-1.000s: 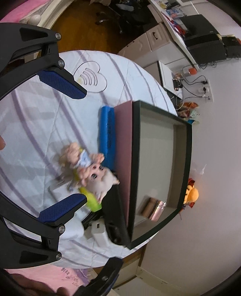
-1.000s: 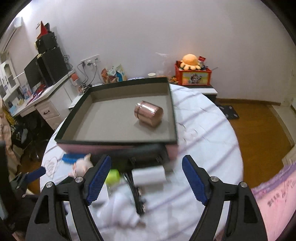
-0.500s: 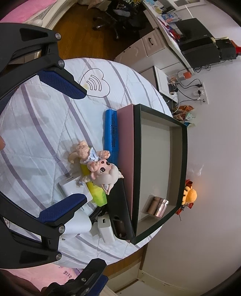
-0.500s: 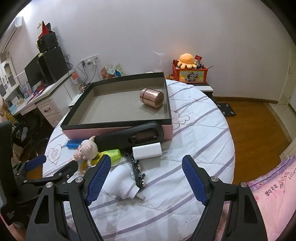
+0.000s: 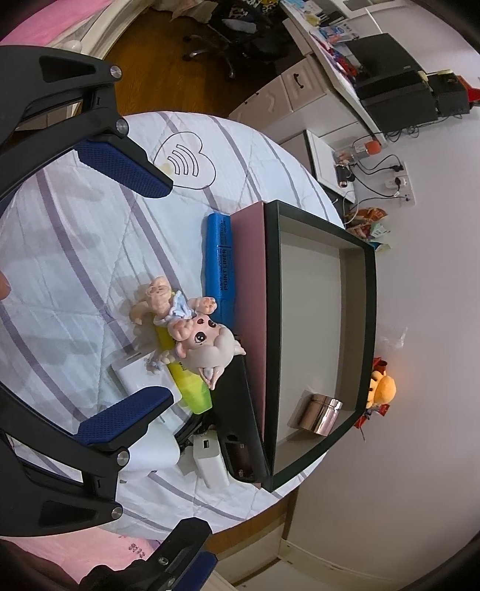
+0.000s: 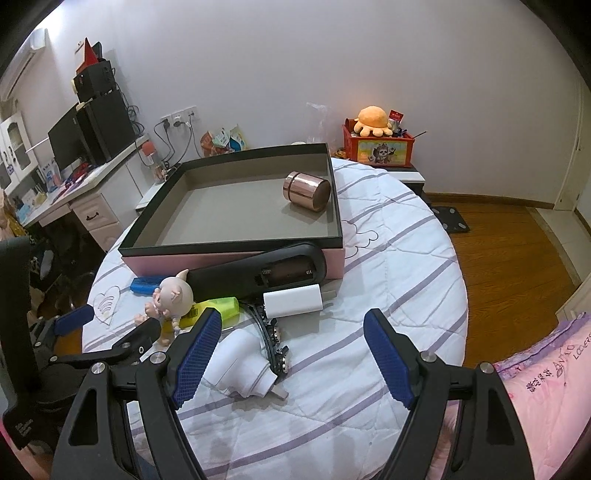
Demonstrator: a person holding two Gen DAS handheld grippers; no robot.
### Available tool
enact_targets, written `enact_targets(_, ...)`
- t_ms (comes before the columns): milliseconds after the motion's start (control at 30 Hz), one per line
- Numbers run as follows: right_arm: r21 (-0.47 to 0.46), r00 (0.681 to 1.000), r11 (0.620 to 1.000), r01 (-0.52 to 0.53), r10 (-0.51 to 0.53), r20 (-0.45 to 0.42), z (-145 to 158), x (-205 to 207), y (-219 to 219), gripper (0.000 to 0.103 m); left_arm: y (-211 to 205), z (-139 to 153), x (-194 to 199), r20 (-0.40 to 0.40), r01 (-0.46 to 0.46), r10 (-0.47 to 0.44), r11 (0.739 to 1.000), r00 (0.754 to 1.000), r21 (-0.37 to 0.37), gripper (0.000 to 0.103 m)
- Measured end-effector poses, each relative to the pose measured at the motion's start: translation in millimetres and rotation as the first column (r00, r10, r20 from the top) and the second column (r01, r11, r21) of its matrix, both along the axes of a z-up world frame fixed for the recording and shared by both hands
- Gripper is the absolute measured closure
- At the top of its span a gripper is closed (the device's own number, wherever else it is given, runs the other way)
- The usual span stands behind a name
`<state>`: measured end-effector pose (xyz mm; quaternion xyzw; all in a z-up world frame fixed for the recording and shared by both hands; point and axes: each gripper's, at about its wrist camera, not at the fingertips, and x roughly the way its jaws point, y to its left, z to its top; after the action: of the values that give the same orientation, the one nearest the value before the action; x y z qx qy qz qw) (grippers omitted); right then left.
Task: Organize rigid objects
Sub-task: 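Withdraw the right gripper and reach the left gripper toward the doll, then close the left gripper on the doll figurine, then carry the doll with the left gripper into the box and release it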
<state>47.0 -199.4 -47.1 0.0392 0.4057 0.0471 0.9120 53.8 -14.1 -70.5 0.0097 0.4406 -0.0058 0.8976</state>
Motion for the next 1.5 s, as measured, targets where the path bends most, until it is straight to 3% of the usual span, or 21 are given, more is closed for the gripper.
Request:
enact_targets(600,-0.021,0.999,0.999,0.025,-0.026,-0.030,-10.0,20.4,-6.1,0.022,-2.4,-29.6,39.5,-0.034,0.026,-0.026,1.000,0.999,-0.012,0.001)
enact_targets(700,-0.022,0.999,0.999,0.029,-0.030,-0.040,-12.6,24.8,-7.5,0.022,-4.1,-39.6,45.9,-0.067,0.049,-0.052,0.998,0.996,-0.035,0.016)
enact_targets(767,-0.025,0.999,0.999,0.027,-0.029,-0.041,-13.0,26.1,-7.7,0.022,-3.3,-41.6,47.5,-0.065,0.063,-0.067,0.996,0.996,-0.064,0.020)
enact_targets(900,-0.028,0.999,0.999,0.026,-0.028,-0.046,-14.8,27.8,-7.8,0.022,-3.6,-39.6,48.8,-0.067,0.107,-0.115,0.987,0.991,-0.119,0.046)
enact_targets(1267,-0.023,0.999,0.999,0.027,-0.028,-0.044,-14.0,23.5,-8.1,0.022,6.3,-30.8,34.6,-0.054,0.112,-0.121,0.982,0.991,-0.153,0.047)
enact_targets(1500,-0.012,0.999,1.000,0.013,-0.013,-0.032,-10.8,24.7,-4.4,0.022,12.8,9.4,24.2,0.009,0.109,-0.109,0.983,0.994,-0.145,0.046)
